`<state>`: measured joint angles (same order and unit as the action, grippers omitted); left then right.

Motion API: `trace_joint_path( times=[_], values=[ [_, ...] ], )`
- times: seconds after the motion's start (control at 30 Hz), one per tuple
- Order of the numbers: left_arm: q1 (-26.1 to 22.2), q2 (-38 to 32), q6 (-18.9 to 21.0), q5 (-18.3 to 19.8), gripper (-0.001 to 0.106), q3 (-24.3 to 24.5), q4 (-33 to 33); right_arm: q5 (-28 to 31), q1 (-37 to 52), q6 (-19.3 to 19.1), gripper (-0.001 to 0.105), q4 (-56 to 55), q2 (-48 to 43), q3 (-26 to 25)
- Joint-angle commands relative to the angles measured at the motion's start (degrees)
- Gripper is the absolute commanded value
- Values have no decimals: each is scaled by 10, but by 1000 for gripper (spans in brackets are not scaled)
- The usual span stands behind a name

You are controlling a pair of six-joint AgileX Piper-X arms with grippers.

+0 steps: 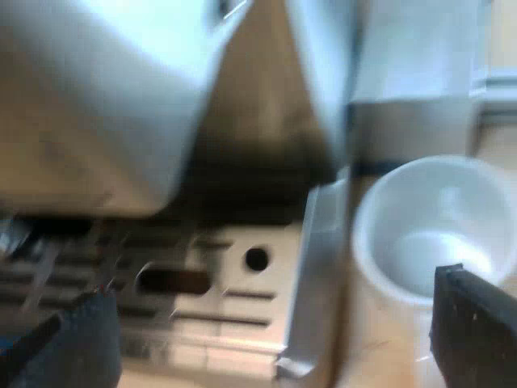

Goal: Put the handle in the coffee machine

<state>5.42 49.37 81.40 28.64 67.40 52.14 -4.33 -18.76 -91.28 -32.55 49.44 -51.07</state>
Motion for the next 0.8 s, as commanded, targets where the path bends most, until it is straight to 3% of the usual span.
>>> trace_joint_path(
  times=[0.03,0.13,0.3,0.5,0.6,0.8],
  values=[
    [27,-4,7,-45,0,3,-10,-12,32,-1,78,-15,-20,-6],
    [52,-5,12,-86,0,3,-12,-11,82,-12,78,-57,-50,-6],
    [36,-34,22,-99,0,-5,-16,-8,140,-98,78,-123,-116,-6],
    [-1,-83,22,-100,0,-33,-28,-7,152,-106,78,-132,-198,-6],
    [-39,-147,22,-100,0,-86,-54,-11,152,-106,78,-142,-262,-6],
    [-72,-235,22,-100,0,-162,-59,-11,152,-109,78,-218,-350,-5]
  ],
)
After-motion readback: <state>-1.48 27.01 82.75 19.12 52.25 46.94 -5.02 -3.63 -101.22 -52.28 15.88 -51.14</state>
